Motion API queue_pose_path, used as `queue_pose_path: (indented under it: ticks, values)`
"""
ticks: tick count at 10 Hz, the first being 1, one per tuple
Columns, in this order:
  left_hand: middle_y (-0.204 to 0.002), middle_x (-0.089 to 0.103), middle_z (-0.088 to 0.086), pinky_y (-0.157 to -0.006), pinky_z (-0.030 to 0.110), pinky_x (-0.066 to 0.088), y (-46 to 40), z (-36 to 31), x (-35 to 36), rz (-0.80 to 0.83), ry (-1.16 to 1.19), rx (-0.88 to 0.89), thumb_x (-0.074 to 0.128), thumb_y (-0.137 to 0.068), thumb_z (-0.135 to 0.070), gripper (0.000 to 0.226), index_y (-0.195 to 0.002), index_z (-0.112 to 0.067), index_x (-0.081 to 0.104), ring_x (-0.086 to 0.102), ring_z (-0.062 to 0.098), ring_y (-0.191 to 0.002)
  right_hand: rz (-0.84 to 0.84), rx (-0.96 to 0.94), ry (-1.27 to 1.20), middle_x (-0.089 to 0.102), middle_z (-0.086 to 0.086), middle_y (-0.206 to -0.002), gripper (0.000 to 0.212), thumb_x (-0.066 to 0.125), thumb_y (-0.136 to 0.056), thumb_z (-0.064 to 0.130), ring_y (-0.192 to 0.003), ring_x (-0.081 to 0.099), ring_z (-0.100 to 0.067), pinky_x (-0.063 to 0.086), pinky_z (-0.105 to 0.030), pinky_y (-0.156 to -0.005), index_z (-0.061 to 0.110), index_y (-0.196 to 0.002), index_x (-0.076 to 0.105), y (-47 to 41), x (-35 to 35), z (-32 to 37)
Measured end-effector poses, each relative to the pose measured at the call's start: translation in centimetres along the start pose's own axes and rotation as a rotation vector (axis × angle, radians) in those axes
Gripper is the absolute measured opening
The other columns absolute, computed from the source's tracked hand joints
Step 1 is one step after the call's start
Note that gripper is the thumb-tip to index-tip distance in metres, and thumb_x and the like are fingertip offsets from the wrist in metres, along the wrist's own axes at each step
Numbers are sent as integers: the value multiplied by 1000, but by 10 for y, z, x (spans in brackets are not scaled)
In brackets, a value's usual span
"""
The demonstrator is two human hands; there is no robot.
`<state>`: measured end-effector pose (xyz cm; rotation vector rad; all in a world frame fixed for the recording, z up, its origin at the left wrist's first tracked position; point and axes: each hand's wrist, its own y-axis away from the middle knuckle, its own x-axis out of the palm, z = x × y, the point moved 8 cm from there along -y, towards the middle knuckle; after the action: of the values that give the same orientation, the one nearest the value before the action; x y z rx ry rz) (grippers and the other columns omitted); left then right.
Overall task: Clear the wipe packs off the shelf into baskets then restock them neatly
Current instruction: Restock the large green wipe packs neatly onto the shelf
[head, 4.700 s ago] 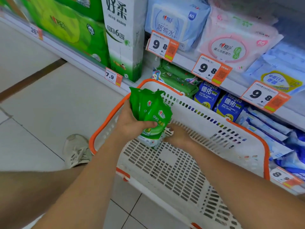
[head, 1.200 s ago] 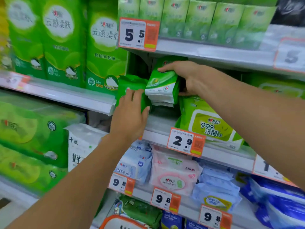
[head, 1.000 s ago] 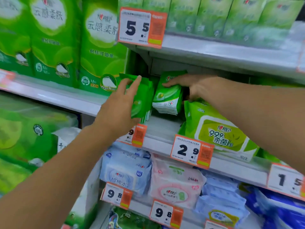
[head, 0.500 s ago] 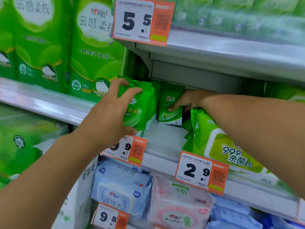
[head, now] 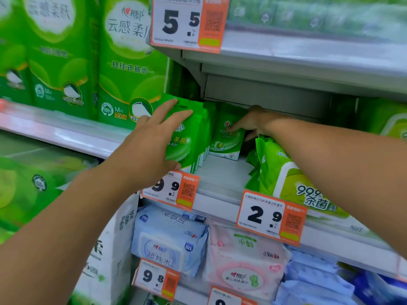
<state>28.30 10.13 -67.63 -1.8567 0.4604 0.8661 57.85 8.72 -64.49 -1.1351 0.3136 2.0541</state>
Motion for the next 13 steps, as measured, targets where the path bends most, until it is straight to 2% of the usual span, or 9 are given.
queue_pose_path:
  ticks: [2,4,6,7,8,9,11,12,13]
  values:
    - [-161,20,-4,-111,49,30,4,-7,-10,-115,-146,52,91,-64,-29,104,-151,-33,34,25,33,-136,-125,-36,49,57,-15,-129,83,94,-65,22,-90,68,-32,61,-47,-83,-4,-130,49,9,-15,9]
    - [-165,10,-2,-118,37,17,3,-9,-5,-52,-27,56,91,-66,-29,107,-153,-32,30,12,23,-150,-61,-26,-105,59,-14,-132,71,90,-71,12,-105,67,-29,61,-44,-85,0,-130,52,-7,-4,-4]
    - [-164,13,3,-119,43,21,3,-13,-5,-79,-78,74,87,-71,-33,100,-153,-28,30,14,27,-149,-64,-54,151,66,-9,-112,65,89,-73,34,-91,74,-31,59,-40,-86,1,-116,52,13,-12,12]
    - [-163,16,5,-117,45,25,6,-14,-7,-89,-73,83,87,-71,-33,98,-152,-26,32,17,28,-148,-115,-77,239,62,-13,-127,75,90,-69,38,-86,73,-31,61,-39,-76,0,-121,52,25,-26,24]
    - [-162,19,6,-116,44,26,10,-12,-8,-84,-85,86,86,-72,-32,96,-152,-25,33,21,29,-146,-11,-44,244,49,-17,-144,97,90,-68,39,-92,72,-37,60,-50,-83,-2,-139,39,36,-21,27]
    - [-159,24,7,-115,46,29,12,-13,-13,-79,-94,78,85,-73,-32,94,-152,-24,34,26,32,-144,33,-44,270,49,-17,-144,96,88,-70,41,-95,72,-37,59,-51,-87,-4,-139,39,44,-16,28]
    - [-155,28,6,-114,46,33,19,-20,-13,-45,-50,56,84,-74,-32,92,-151,-24,34,29,31,-140,-141,-6,64,64,-11,-102,42,85,-80,22,-81,75,-34,62,-43,-63,1,-99,53,42,-21,18]
    - [-155,28,5,-115,45,32,20,-17,-8,-53,-23,43,85,-73,-33,94,-152,-23,33,29,30,-141,-70,-7,-82,67,-17,-119,19,71,-91,12,-103,70,-32,59,-43,-89,11,-82,54,20,-17,5]
    - [-155,27,4,-114,45,33,18,-15,-4,-65,-21,48,84,-74,-35,93,-151,-24,33,27,29,-142,-20,47,-90,62,-26,-128,26,58,-101,17,-116,65,-37,54,-47,-98,5,-79,48,-7,-7,-7]
